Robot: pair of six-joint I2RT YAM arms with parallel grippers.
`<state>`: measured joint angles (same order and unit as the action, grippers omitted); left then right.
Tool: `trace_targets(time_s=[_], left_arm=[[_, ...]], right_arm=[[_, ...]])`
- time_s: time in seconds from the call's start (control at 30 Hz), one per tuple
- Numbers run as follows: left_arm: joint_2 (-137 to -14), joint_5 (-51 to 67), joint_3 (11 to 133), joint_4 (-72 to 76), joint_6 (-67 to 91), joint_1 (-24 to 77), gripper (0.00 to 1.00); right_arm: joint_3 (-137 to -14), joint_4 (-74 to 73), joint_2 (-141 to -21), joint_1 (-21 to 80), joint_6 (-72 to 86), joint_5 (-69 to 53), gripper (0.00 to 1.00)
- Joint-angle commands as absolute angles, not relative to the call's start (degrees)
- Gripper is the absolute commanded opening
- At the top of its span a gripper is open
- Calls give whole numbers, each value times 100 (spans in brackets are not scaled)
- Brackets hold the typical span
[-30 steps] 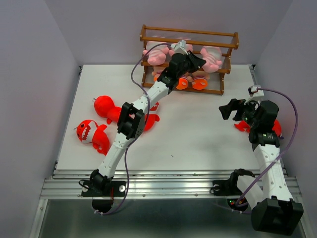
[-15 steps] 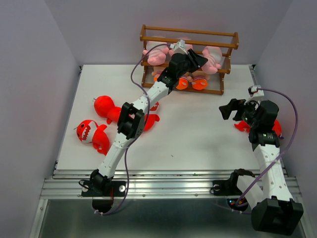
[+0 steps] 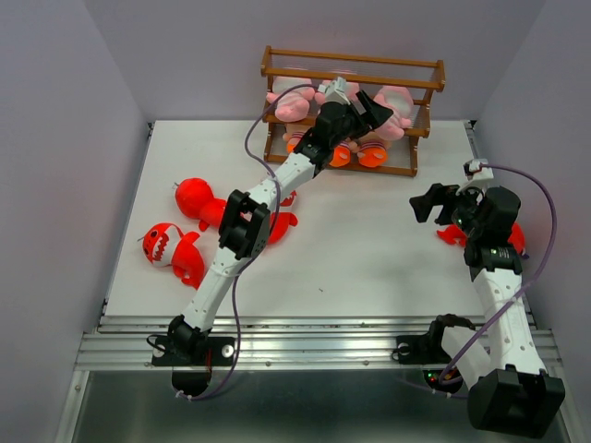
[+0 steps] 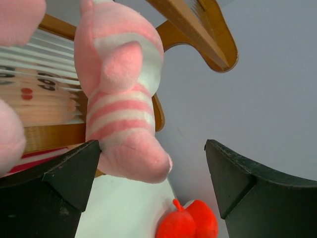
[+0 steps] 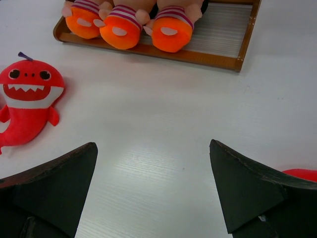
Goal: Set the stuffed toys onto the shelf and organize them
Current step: Place the stuffed toy onto shelf
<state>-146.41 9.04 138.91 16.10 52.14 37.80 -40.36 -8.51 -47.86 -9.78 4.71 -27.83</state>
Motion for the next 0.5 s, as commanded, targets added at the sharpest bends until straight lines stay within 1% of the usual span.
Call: trace_targets(time_s=[0.0, 0.47], left_arm=[[-13966, 932, 13781, 1837, 4949, 3788, 99], [-13439, 817, 13492, 1644, 4448, 3797, 99]], right_arm=[[-4043, -527, -4685, -1028, 387, -2742, 100], [-4017, -501, -4702, -1028, 343, -2786, 100]])
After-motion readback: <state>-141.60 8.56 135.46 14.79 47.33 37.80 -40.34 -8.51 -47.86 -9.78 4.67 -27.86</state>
